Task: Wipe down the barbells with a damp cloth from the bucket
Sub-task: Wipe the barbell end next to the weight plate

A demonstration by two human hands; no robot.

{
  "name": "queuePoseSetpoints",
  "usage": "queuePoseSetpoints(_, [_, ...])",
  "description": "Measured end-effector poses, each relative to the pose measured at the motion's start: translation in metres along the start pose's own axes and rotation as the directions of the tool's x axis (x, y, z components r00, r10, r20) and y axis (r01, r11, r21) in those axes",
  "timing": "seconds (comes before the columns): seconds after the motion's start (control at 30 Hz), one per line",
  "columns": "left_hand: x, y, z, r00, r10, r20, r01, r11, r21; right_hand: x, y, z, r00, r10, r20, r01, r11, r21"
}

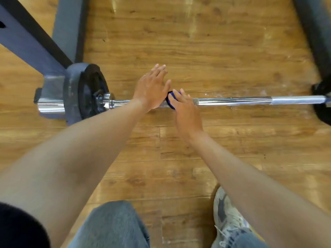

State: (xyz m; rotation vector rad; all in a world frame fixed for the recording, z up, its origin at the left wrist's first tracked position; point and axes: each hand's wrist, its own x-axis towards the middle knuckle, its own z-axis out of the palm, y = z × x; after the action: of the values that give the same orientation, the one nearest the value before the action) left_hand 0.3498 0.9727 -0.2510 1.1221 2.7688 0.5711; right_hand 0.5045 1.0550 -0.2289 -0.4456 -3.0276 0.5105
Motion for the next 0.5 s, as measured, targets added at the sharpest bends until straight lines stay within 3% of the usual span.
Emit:
queuePoseSetpoints(0.1, [0.007,0.003,-0.005,0.991,-0.04,-0.127,0.049,0.997,0.067,0.003,0.013,0.0,0.998,-0.047,-0.035,0.046,0.999,-0.024])
queuePoseSetpoints(0.2, [0.005,0.009,-0.004,0.955,-0.212,-0.209,0.228,0.972,0.053,0.013,0.013,0.0,0.998,0.0,-0.069,-0.001,1.0,-0.027])
queuePoseSetpoints(0.27, [-0.002,0.01,0.002,0.945,-0.287,-0.156,0.297,0.954,0.046,0.021,0.007,0.0,0.994,0.077,-0.079,-0.076,0.997,0.018])
queuePoseSetpoints(0.33, [-0.007,0.011,0.005,0.963,-0.248,-0.104,0.26,0.956,0.133,0.023,-0.006,0.001,0.987,0.135,-0.087,-0.13,0.99,0.055])
queuePoseSetpoints(0.5, [0.01,0.011,0.003,0.959,-0.284,-0.008,0.28,0.938,0.202,0.025,-0.001,0.0,0.998,0.011,-0.055,-0.01,1.0,0.023])
